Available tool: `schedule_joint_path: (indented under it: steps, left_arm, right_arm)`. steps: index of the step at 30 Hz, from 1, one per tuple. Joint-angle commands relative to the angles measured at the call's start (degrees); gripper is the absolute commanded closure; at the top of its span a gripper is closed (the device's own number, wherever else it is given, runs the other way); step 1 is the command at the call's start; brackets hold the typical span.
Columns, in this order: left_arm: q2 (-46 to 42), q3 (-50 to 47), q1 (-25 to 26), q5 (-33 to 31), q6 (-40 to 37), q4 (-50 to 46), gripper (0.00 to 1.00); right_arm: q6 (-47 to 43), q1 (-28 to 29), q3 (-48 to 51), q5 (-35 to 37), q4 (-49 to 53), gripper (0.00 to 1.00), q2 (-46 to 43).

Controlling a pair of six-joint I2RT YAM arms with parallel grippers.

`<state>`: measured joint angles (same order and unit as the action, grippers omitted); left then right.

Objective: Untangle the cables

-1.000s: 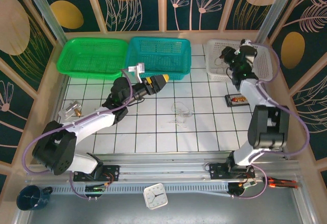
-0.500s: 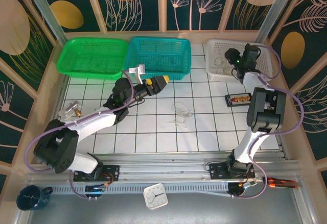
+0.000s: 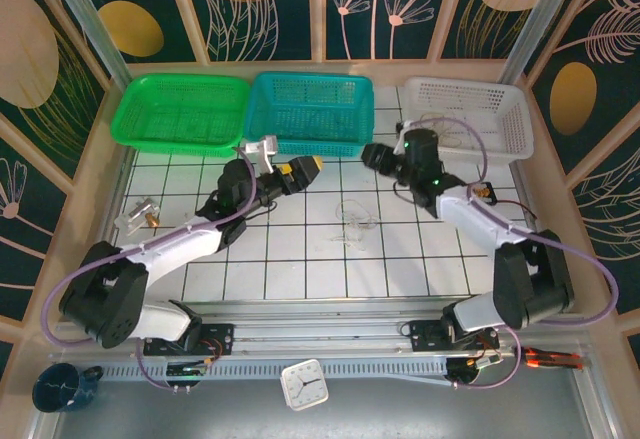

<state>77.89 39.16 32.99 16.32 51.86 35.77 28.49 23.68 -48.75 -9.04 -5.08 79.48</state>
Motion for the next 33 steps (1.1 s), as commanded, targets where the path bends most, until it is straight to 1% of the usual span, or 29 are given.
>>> schedule_joint_path:
  steps: [1,5,8,10,15,19,21,23,24,26,27,33]
  left_arm:
    - [-3.23,-1.87,-1.75,-1.83,-1.49,-2.6,0.01]
    - [-5.05,-3.94,-3.51,-1.42,-1.29,-3.48,0.01]
    - [-5.98,-4.44,-4.16,-0.88,-1.71,-4.4,0.01]
    - [-6.49,-4.6,-4.25,-0.87,-1.94,-4.84,0.01]
    - [-7.38,-5.31,-4.34,-0.39,-2.12,-5.24,0.01]
    - [-8.37,-6.26,-4.34,-0.58,-2.24,-5.46,0.01]
    - [-8.66,-6.57,-4.36,-0.51,-2.46,-5.7,0.01]
    - [-8.54,-6.8,-4.34,-0.11,-3.02,-5.81,0.01]
    - [-8.46,-6.81,-4.34,0.09,-3.25,-5.88,0.01]
    - [-7.9,-6.9,-4.34,1.34,-4.77,-5.9,0.01]
    - [-7.48,-6.89,-4.34,2.18,-5.67,-5.97,0.01]
    - [-4.95,-7.33,-4.34,5.08,-10.63,-7.76,0.01]
  right_arm:
    - [-0.04,5.83,5.25,8.39,7.17,0.41,-4.29]
    - [4.56,14.47,10.24,13.13,10.09,0.39,-7.68]
    - [7.43,20.09,11.22,17.25,12.64,0.39,-8.2]
    - [8.83,22.68,11.22,19.9,13.99,0.39,-7.9]
    - [11.18,25.25,12.32,22.76,14.11,0.4,-5.31]
    - [12.1,25.37,13.33,24.49,13.06,0.42,-3.19]
    - [11.89,25.32,13.58,25.18,12.21,0.44,-2.06]
    - [11.06,25.36,13.68,25.45,10.73,0.59,-0.9]
    - [10.39,25.36,13.59,25.34,9.82,0.7,-0.52]
    - [7.85,25.33,13.51,23.65,6.49,0.94,-0.61]
    - [6.85,25.35,13.51,22.71,5.16,0.99,-0.94]
    - [3.69,24.35,12.11,15.62,-2.99,1.0,-3.11]
